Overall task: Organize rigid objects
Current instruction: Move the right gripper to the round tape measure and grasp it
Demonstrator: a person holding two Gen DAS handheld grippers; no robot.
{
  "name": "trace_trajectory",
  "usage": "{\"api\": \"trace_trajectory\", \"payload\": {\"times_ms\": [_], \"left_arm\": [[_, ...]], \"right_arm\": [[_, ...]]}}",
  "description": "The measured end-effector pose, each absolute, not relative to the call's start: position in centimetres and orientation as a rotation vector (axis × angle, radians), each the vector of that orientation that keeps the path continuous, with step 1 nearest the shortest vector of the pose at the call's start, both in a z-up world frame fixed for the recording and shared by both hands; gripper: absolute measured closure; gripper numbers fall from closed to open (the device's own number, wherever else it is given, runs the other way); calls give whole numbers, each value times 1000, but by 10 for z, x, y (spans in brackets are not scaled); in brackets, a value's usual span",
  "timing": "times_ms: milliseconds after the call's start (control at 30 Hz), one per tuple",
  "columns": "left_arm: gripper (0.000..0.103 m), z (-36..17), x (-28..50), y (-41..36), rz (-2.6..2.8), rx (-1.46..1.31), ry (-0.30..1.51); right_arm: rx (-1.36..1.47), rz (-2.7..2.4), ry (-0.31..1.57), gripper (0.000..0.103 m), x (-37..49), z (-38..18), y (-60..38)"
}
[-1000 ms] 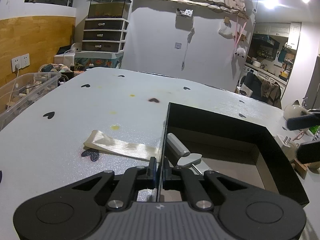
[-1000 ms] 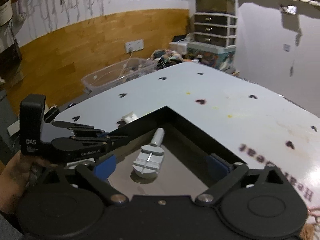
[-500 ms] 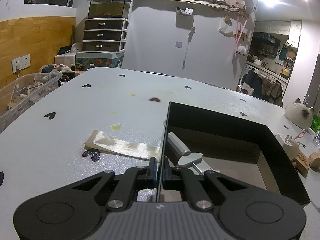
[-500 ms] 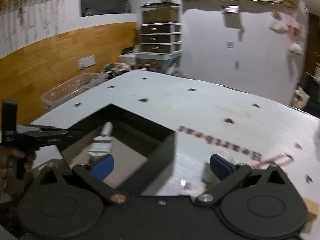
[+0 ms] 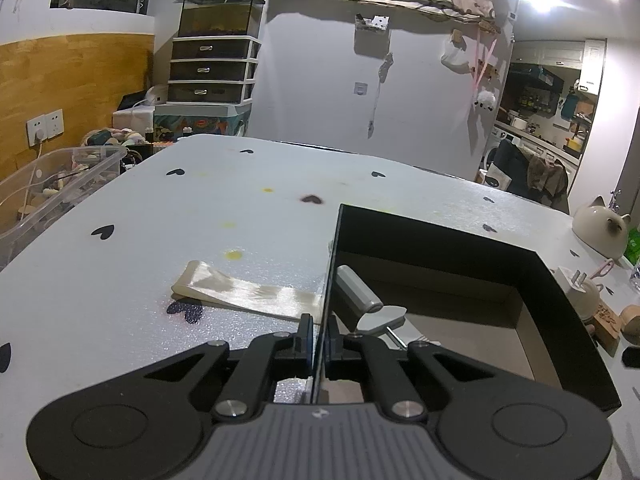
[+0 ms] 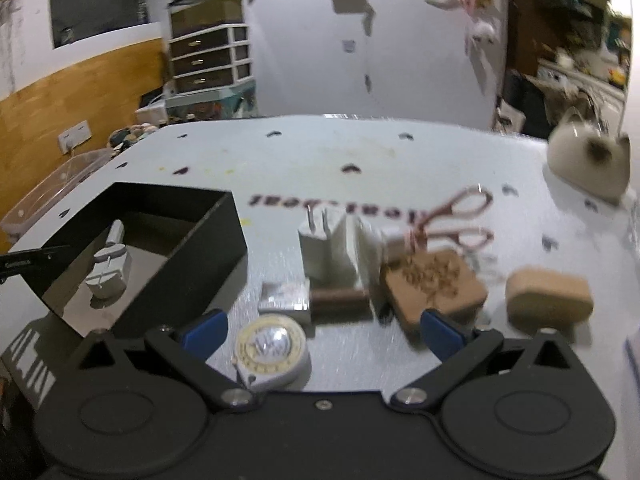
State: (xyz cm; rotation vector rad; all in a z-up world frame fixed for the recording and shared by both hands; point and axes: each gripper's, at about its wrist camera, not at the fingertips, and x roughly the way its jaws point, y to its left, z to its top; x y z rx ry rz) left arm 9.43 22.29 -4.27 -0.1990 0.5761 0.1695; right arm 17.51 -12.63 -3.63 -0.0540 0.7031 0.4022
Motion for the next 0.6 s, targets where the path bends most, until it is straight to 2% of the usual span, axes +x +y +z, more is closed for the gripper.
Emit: {"api": "trace_trajectory", "payload": {"times_ms": [100,200,367,467,533,600], "left_arm": [[98,-42,94,222,170,-199,577],[98,-42,94,222,171,-199,576],[98,-42,94,222,172,-204,576],[98,-42,94,223,174,-206,575],[98,-42,94,223,173,-205,575],[98,-42,93,223,173,-205,575]], "right_arm": [[1,362,737,1,171,-48,-123],[43,395,771,12,169,-57,-117],[36,431,763,21,166,-64,-99],[-3,433,759,29,169,-67,-87],[-29,424,761,38,172,-68,-80],[-43,406,772,40,175,-69,-76]]}}
